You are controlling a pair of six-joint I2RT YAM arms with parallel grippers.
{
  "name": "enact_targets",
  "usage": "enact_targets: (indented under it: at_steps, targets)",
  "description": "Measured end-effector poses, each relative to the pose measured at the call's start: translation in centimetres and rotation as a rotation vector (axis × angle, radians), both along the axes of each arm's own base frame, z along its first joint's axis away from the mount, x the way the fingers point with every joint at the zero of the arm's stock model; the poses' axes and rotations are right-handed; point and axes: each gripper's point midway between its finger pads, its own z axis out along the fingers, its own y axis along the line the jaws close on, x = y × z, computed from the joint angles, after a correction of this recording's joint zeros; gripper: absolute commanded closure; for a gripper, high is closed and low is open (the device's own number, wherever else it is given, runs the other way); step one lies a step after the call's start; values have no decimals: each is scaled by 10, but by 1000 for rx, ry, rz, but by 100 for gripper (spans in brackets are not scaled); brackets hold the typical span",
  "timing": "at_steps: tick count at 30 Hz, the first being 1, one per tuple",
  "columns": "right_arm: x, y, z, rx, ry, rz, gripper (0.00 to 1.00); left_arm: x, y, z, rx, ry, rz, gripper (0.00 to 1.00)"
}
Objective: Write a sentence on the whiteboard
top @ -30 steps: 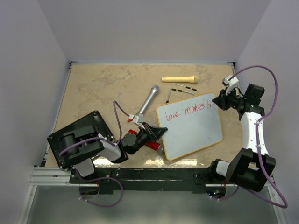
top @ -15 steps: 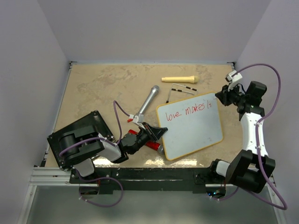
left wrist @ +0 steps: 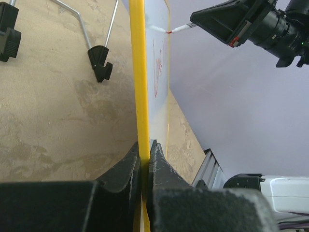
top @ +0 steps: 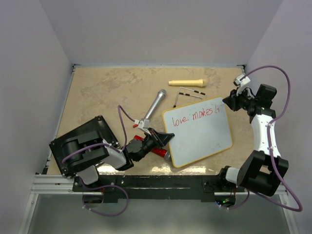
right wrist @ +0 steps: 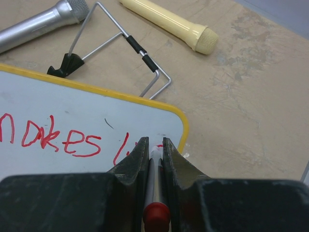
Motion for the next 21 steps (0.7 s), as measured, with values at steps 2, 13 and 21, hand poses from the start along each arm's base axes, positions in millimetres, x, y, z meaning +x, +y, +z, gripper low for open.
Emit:
enact_targets:
  at_steps: [2,13,21]
  targets:
    - [-3,4,-2,-1,8,24,100,0,0,0,-1,0,0,100]
    - [-17,5,-16,-41,61,59,100,0,2,-1,-3,7,3,100]
    - [-32,9,-25,-72,105,102,100,0,2,-2,-3,7,2,100]
